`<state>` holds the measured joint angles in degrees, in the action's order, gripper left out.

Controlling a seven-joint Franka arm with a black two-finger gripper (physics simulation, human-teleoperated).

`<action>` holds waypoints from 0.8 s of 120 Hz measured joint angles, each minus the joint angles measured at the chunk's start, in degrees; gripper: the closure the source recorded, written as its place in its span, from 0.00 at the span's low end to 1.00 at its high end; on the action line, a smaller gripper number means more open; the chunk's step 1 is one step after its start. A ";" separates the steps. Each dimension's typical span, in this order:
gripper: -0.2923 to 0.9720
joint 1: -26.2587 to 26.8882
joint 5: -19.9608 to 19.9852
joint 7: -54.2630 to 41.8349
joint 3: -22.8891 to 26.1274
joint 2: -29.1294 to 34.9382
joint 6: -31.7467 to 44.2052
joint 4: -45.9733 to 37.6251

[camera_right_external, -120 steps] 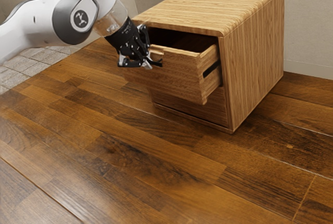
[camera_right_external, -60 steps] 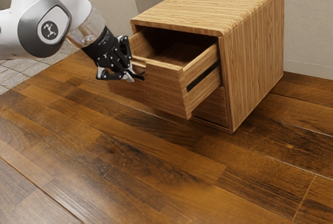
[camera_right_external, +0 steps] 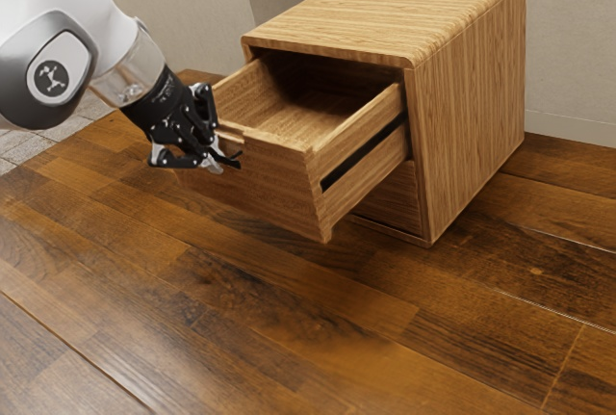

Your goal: Pull the drawer handle with one arm to open the drawer

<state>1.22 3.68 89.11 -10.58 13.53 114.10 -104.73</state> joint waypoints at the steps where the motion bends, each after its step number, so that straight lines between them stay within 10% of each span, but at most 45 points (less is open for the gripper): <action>1: 0.84 -0.03 -0.05 0.00 0.00 0.10 0.01 -0.09; 70: 0.83 -1.75 -1.83 -0.13 1.03 3.41 1.55 -1.59; 96: 0.52 -1.24 -2.35 -0.18 3.27 6.80 -8.16 6.65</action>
<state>-0.02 1.32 88.93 -7.31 20.33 105.93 -98.08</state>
